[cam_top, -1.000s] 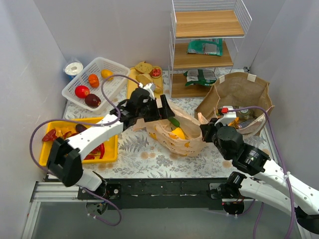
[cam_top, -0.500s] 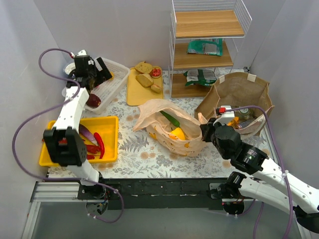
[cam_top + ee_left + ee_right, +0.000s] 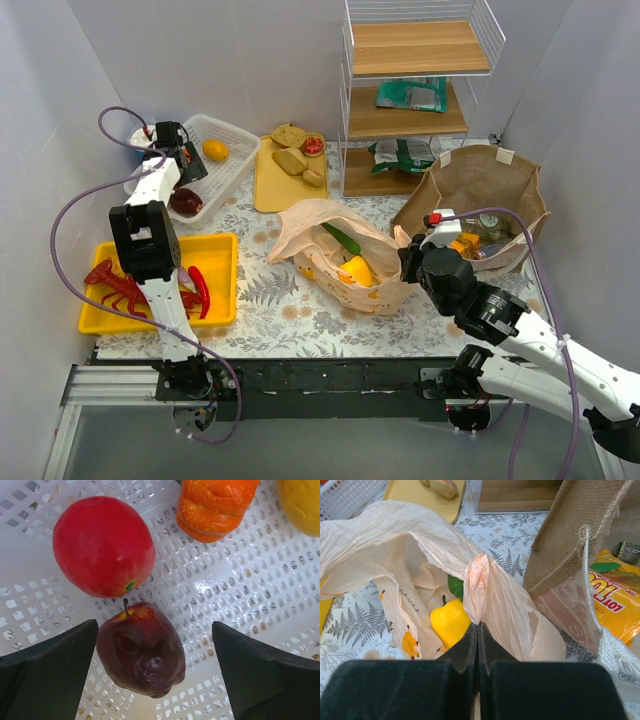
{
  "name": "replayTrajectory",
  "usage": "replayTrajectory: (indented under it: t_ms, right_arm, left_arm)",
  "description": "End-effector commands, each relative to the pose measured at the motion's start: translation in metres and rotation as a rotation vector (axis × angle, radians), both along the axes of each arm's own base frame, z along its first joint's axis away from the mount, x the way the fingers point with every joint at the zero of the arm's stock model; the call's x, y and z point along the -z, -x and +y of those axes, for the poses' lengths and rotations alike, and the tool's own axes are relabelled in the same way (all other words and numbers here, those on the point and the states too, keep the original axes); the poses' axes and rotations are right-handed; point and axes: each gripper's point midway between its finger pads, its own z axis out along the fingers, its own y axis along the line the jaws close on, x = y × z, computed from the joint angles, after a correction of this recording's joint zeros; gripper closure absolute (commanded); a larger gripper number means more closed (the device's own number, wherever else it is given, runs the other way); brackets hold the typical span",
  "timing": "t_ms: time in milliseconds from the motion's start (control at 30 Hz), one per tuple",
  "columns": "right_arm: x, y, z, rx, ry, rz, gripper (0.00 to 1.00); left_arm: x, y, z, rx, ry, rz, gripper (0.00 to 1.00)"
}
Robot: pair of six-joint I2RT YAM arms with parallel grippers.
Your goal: Place the mixed food into the grocery bags and tie them
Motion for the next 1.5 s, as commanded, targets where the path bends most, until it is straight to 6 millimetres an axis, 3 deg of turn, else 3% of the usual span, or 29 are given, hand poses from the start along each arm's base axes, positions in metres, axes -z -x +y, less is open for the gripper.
replayTrajectory:
  t_ms: [0,200,333,467,500,567,600,633,667,700,733,767,800,833,867,900,933,967,1000,1133,1200,1267,1300,1467]
  right_arm:
    - [-0.034,-0.008,0.006,0.008,-0.064,-0.070,0.99]
    - [-0.035,-0.007,0.009,-0.004,-0.068,-0.066,0.99]
    - [-0.036,-0.006,0.008,-0.002,-0.073,-0.069,0.99]
    - [-0.039,-0.006,0.006,0.001,-0.077,-0.072,0.99]
    - [-0.042,-0.006,0.006,0.003,-0.080,-0.074,0.99]
    - [-0.042,-0.005,0.007,-0.002,-0.084,-0.070,0.99]
    - [-0.042,-0.005,0.007,-0.006,-0.085,-0.068,0.99]
    - [-0.042,-0.005,0.008,-0.007,-0.092,-0.067,0.99]
    - [-0.043,-0.004,0.009,-0.013,-0.097,-0.067,0.99]
    - [-0.043,-0.004,0.009,-0.014,-0.099,-0.067,0.99]
    - [-0.045,-0.003,0.009,-0.014,-0.101,-0.069,0.99]
    - [-0.044,-0.004,0.007,-0.009,-0.095,-0.069,0.99]
    - [-0.046,-0.003,0.006,-0.006,-0.098,-0.072,0.99]
    - [-0.047,-0.003,0.005,-0.003,-0.097,-0.073,0.99]
    - [-0.047,-0.003,0.003,0.003,-0.093,-0.072,0.99]
    - [-0.048,-0.002,0.001,0.005,-0.093,-0.074,0.99]
    - [-0.048,-0.002,0.000,0.009,-0.094,-0.074,0.99]
    - [-0.048,-0.001,-0.001,0.010,-0.092,-0.073,0.99]
    - [-0.048,0.000,-0.002,0.011,-0.098,-0.070,0.99]
    - [-0.050,0.002,-0.004,0.011,-0.111,-0.068,0.99]
    - [-0.051,0.004,-0.005,0.009,-0.123,-0.067,0.99]
    - [-0.051,0.005,-0.005,0.006,-0.132,-0.067,0.99]
    - [-0.050,0.006,-0.005,0.002,-0.134,-0.064,0.99]
    - [-0.048,0.008,-0.006,0.004,-0.142,-0.057,0.99]
  left_arm:
    - [-0.007,0.007,0.015,-0.019,-0.074,0.001,0.02]
    - [0.027,0.011,0.005,0.017,-0.007,0.052,0.05]
    - [0.022,0.010,0.000,0.029,0.014,0.034,0.33]
    - [-0.021,0.004,-0.011,0.067,0.046,-0.068,0.45]
    - [-0.045,0.003,-0.017,0.086,0.047,-0.119,0.48]
    - [-0.071,0.003,-0.024,0.109,0.047,-0.181,0.55]
    - [-0.079,0.005,-0.034,0.136,0.060,-0.197,0.56]
    - [-0.104,0.010,-0.040,0.154,0.067,-0.245,0.56]
    - [-0.114,0.012,-0.048,0.176,0.076,-0.273,0.57]
    - [-0.115,0.020,-0.072,0.227,0.106,-0.278,0.57]
    - [-0.142,0.029,-0.088,0.268,0.106,-0.342,0.57]
    - [-0.156,0.034,-0.113,0.325,0.110,-0.388,0.57]
    - [-0.165,0.045,-0.156,0.418,0.123,-0.410,0.57]
    - [-0.163,0.058,-0.184,0.486,0.151,-0.409,0.58]
    - [-0.186,0.073,-0.208,0.540,0.178,-0.462,0.58]
    - [-0.190,0.095,-0.263,0.660,0.244,-0.464,0.58]
    - [-0.183,0.111,-0.285,0.700,0.274,-0.448,0.59]
    - [-0.193,0.126,-0.307,0.747,0.302,-0.476,0.59]
    - [-0.193,0.150,-0.345,0.833,0.341,-0.467,0.59]
    - [-0.178,0.202,-0.416,0.943,0.500,-0.430,0.60]
    - [-0.151,0.220,-0.448,0.993,0.497,-0.380,0.60]
    - [-0.131,0.222,-0.463,0.981,0.476,-0.351,0.60]
    - [-0.110,0.228,-0.477,0.995,0.466,-0.309,0.60]
    - [-0.086,0.228,-0.507,0.997,0.451,-0.297,0.59]
